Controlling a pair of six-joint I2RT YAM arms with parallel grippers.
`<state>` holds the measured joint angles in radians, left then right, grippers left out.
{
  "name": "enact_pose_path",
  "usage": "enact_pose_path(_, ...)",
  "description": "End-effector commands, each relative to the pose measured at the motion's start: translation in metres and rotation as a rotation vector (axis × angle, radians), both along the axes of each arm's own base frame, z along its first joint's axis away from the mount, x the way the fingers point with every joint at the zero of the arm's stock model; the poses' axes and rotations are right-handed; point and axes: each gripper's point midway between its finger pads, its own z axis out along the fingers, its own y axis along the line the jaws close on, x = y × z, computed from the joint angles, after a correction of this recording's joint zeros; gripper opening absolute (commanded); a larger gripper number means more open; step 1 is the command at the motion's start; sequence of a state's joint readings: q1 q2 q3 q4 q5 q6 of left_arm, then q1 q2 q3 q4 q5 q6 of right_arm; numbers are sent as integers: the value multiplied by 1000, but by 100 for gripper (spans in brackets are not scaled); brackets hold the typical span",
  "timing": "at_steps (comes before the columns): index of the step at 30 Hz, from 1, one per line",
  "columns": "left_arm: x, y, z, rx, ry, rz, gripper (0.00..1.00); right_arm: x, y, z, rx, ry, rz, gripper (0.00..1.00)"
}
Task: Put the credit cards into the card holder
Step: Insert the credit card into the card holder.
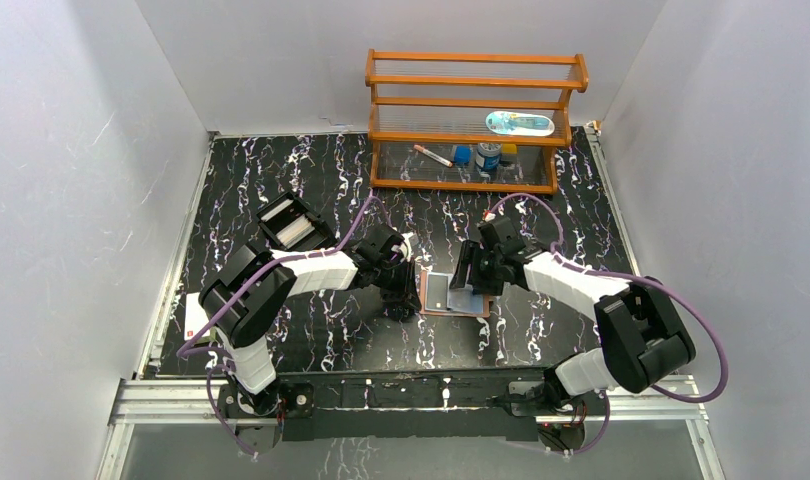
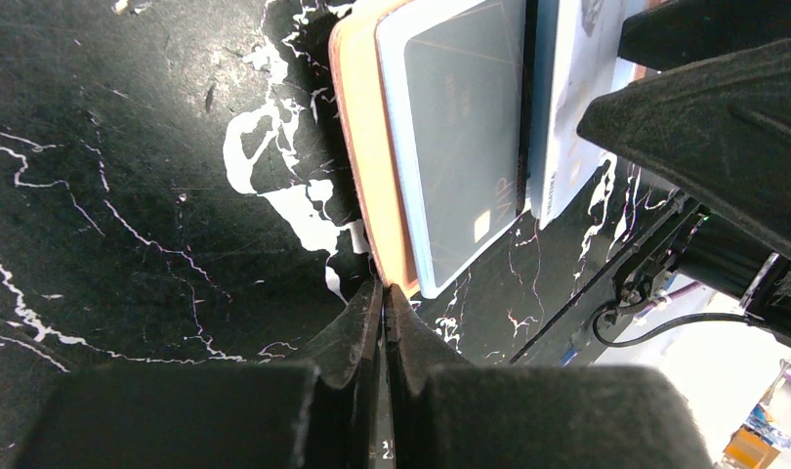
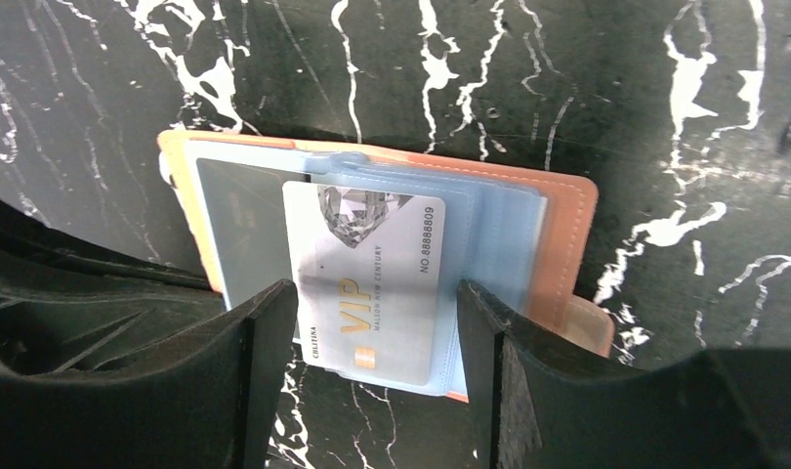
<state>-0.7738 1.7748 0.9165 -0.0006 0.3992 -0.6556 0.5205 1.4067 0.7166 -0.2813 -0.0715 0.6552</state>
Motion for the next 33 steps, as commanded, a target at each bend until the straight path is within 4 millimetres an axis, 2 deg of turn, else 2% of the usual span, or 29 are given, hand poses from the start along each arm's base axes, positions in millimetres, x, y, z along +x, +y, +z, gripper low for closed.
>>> enact_pose_path(1, -4, 6, 3, 35, -7, 2, 0, 2, 19, 18, 135, -39, 24, 68)
enact_pose_path(12, -4, 7, 2, 39, -11, 2, 0, -1, 51, 63, 405, -93, 64, 68)
enact_pose_path(17, -4, 7, 3, 38, -13, 1, 0, -2, 57, 75, 455, -106, 82, 68)
enact_pose_path(19, -4, 7, 3, 37, -13, 2, 0, -2, 60, 75, 470, -102, 92, 68)
enact_pose_path(25, -4, 8, 5, 39, -10, 23, 0, -5, 65, 59, 480, -45, 107, 68)
enact_pose_path(28, -1, 12, 10, 54, -20, 71, 0, 0, 60, 60, 425, -61, 98, 68)
enact_pose_path(32, 9, 23, 30, 67, -89, 155, 19, 8, 46, 65, 317, -117, 99, 68)
enact_pose_path(33, 15, 26, 41, 64, -131, 173, 24, 9, 42, 65, 295, -121, 95, 67)
